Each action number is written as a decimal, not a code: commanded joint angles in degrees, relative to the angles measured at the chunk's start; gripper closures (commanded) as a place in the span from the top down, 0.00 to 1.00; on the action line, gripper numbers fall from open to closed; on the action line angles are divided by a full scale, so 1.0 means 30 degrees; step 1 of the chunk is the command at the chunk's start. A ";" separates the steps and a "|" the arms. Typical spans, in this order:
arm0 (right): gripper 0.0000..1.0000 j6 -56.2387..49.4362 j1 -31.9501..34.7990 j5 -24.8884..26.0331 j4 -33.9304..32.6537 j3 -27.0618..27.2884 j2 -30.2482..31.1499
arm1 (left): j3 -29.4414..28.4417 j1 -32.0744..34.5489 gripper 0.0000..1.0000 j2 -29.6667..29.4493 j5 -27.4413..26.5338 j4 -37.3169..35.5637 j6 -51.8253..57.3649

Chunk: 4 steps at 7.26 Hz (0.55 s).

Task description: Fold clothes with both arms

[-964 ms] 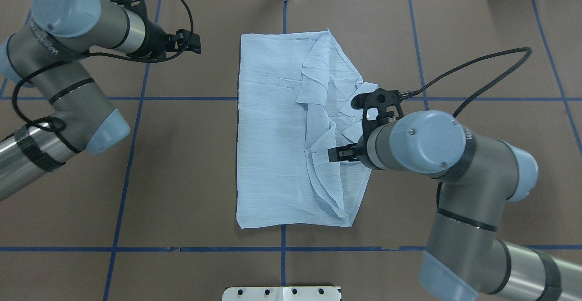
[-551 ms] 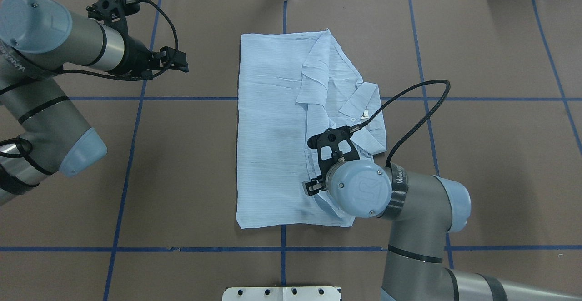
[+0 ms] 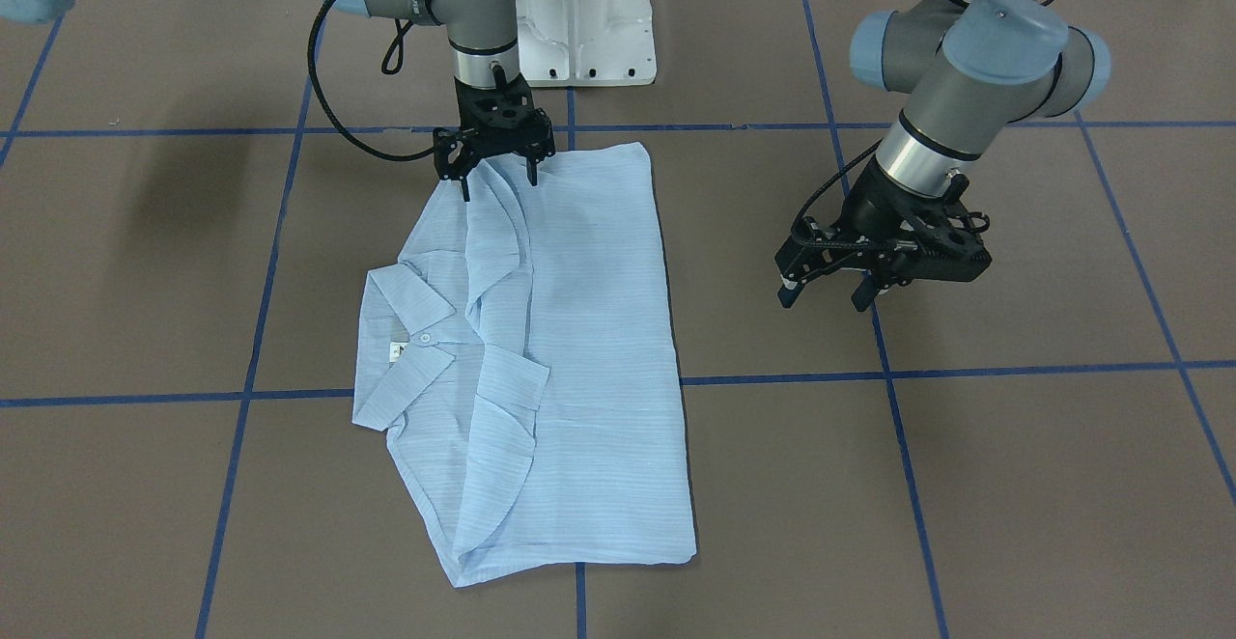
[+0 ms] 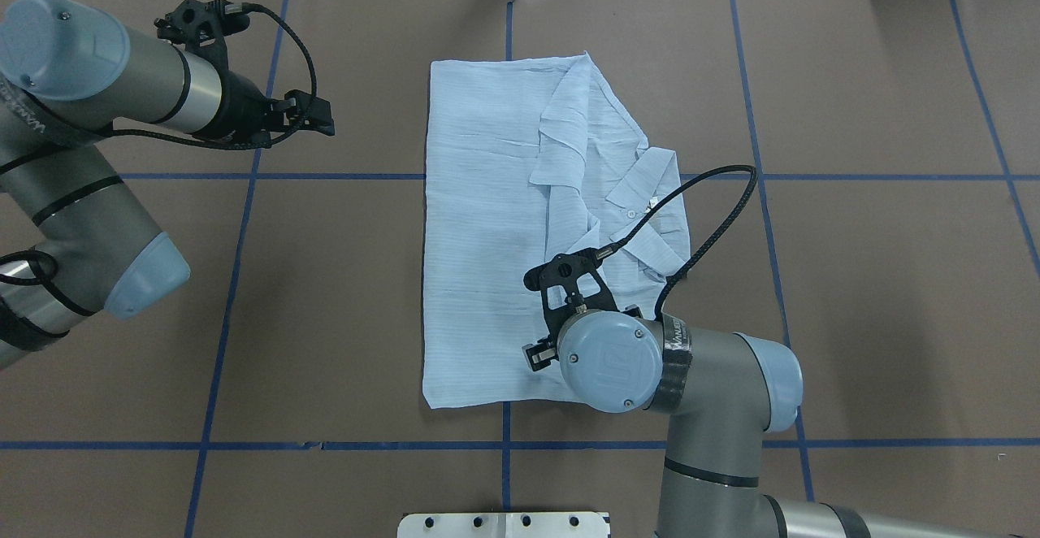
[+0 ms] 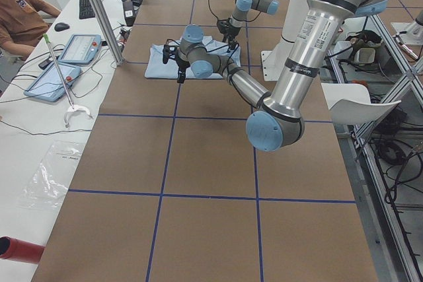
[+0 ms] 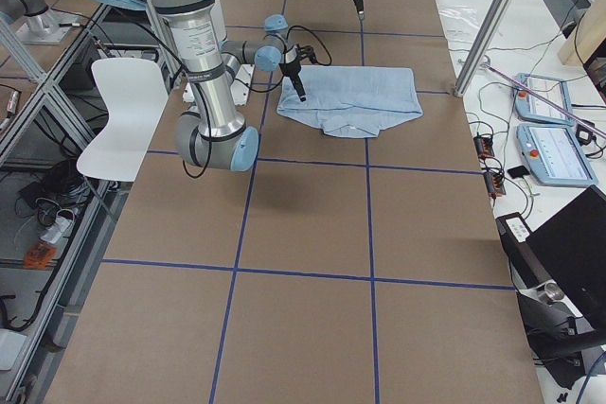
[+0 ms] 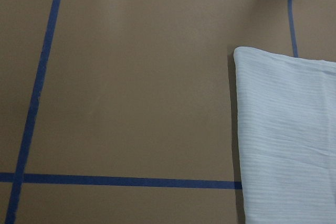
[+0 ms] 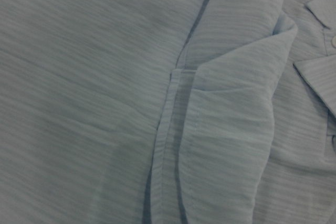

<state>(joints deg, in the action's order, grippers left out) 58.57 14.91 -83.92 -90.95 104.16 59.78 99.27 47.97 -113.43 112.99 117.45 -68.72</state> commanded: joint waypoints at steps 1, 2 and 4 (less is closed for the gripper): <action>1.00 -0.0333 -0.0018 -0.0005 -0.0036 -0.0236 0.0199 | -0.0012 -0.0081 1.00 -0.0011 -0.0018 0.0048 -0.0062; 1.00 -0.0421 -0.0018 -0.0034 -0.0036 -0.0411 0.0258 | -0.0012 -0.0168 1.00 -0.0011 -0.0018 0.0048 -0.0120; 1.00 -0.0422 0.0186 -0.0063 -0.0065 -0.0559 0.0258 | 0.0075 -0.0169 1.00 -0.0011 0.0011 0.0019 -0.0091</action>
<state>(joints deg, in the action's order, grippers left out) 57.37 15.07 -83.99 -91.08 102.71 60.47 99.40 47.51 -113.47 113.00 117.58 -69.00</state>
